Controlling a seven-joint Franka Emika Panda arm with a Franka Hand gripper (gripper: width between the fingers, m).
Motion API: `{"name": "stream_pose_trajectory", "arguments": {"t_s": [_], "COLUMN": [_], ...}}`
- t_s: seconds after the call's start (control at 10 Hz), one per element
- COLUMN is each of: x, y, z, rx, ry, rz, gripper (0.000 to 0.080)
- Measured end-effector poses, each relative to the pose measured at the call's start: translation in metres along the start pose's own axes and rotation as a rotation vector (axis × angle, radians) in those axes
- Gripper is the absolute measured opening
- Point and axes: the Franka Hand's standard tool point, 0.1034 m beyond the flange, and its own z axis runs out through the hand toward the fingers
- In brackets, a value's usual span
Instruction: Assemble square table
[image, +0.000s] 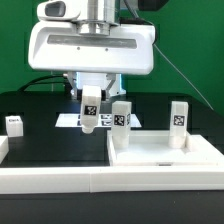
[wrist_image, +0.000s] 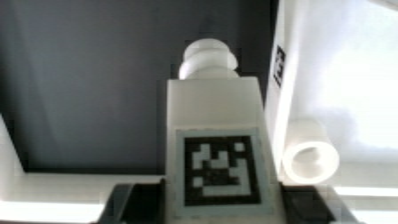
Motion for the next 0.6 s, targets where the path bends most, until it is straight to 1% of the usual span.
{"name": "stream_pose_trajectory", "arguments": {"t_s": [0.3, 0.4, 0.6], "x": [-0.001, 0.004, 0.024], "y": [-0.002, -0.012, -0.048], "z": [0.001, 0.001, -0.005], "rx": [0.001, 0.011, 0.036], "ry": [-0.003, -0.003, 0.013], "rz": [-0.001, -0.011, 0.028], "gripper": [0.0290, 0.0290, 0.0290]}}
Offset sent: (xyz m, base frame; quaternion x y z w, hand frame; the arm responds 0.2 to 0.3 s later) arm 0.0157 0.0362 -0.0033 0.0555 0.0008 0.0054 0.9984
